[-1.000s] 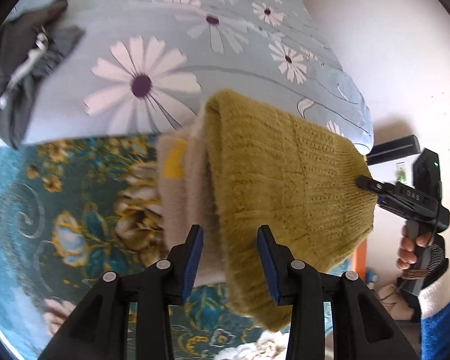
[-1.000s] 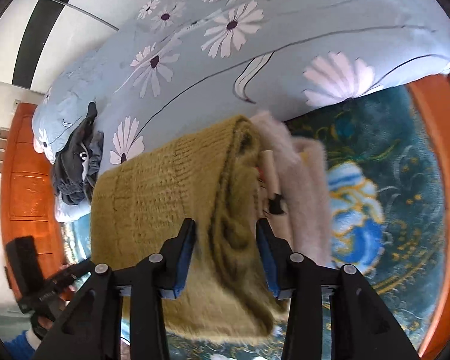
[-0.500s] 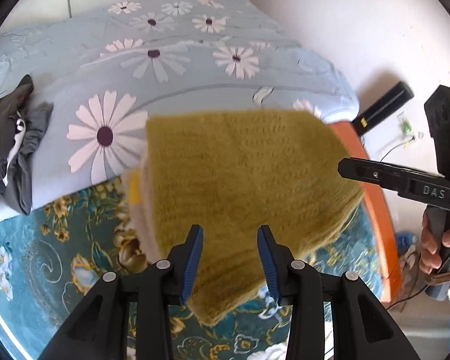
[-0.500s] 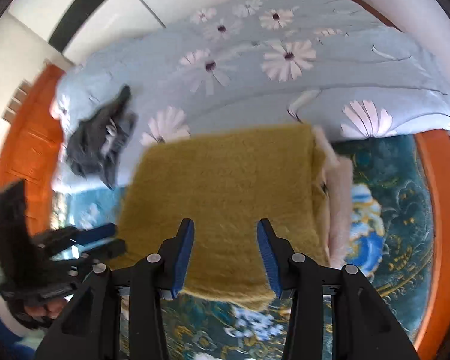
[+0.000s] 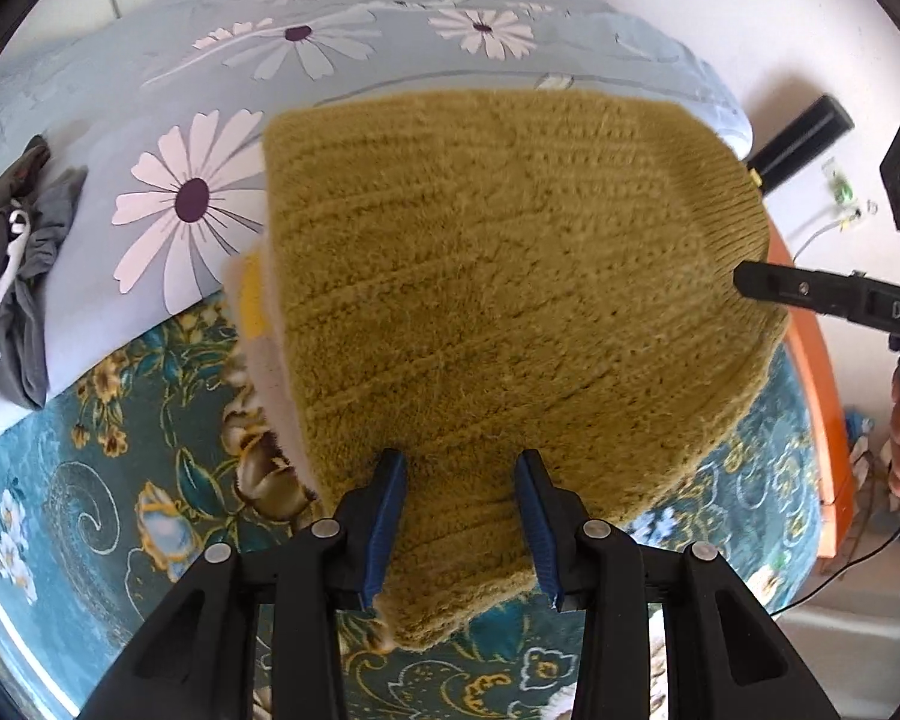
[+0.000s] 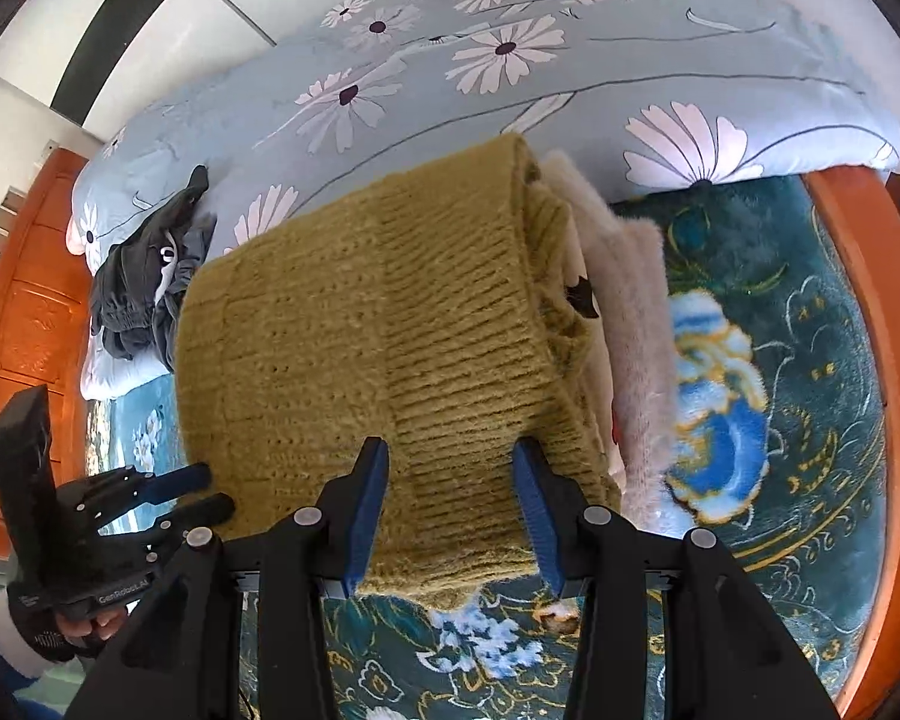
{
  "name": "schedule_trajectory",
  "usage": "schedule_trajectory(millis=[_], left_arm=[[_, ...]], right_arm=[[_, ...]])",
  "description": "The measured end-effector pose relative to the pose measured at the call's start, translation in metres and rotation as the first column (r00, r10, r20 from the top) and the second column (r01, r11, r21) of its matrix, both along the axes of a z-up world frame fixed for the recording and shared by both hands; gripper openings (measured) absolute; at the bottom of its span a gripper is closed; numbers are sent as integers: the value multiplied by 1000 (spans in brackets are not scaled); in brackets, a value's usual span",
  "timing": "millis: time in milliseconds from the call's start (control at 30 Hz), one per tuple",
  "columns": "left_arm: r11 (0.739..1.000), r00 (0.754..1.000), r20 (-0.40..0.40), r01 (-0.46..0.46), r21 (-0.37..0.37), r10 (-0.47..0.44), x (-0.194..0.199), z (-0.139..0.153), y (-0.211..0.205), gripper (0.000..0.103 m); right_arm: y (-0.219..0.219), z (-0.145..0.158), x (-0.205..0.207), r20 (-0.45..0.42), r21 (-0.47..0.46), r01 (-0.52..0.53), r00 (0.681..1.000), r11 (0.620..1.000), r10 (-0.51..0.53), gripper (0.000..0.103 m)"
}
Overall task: Fold clothes
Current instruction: 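Lower the sweater onto the stack and open both grippers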
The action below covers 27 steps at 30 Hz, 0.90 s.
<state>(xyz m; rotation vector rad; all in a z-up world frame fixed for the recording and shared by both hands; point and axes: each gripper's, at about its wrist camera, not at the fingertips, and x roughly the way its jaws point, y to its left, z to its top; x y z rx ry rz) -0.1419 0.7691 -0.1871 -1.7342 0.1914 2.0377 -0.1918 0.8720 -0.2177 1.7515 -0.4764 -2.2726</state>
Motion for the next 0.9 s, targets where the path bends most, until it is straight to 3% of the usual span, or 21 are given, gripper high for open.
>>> schedule_trajectory(millis=[133, 333, 433, 500, 567, 633, 833, 900], left_arm=[[997, 998, 22, 64, -34, -63, 0, -8, 7, 44], [999, 998, 47, 44, -17, -43, -5, 2, 6, 47], [999, 998, 47, 40, 12, -41, -2, 16, 7, 58], [999, 998, 46, 36, 40, -37, 0, 26, 6, 72], [996, 998, 55, 18, 86, -23, 4, 35, 2, 78], [992, 998, 67, -11, 124, 2, 6, 40, -2, 82], [988, 996, 66, -65, 144, 56, 14, 48, -15, 92], [986, 996, 54, -79, 150, 71, 17, 53, -20, 103]], right_arm=[[2, -5, 3, 9, -8, 18, 1000, 1000, -18, 45], [-1, 0, 4, 18, 15, 47, 999, 999, -47, 45], [-6, 11, 9, 6, 43, 64, 998, 997, -65, 45], [-9, 19, 14, -3, 57, 78, 997, 995, -78, 46], [-11, 27, 25, -24, 48, 104, 994, 993, -102, 48], [-12, 30, 38, -32, 41, 128, 991, 991, -126, 58], [-16, 19, 64, 7, 21, 183, 983, 983, -183, 60], [-17, 19, 71, 3, 14, 195, 981, 981, -195, 62]])
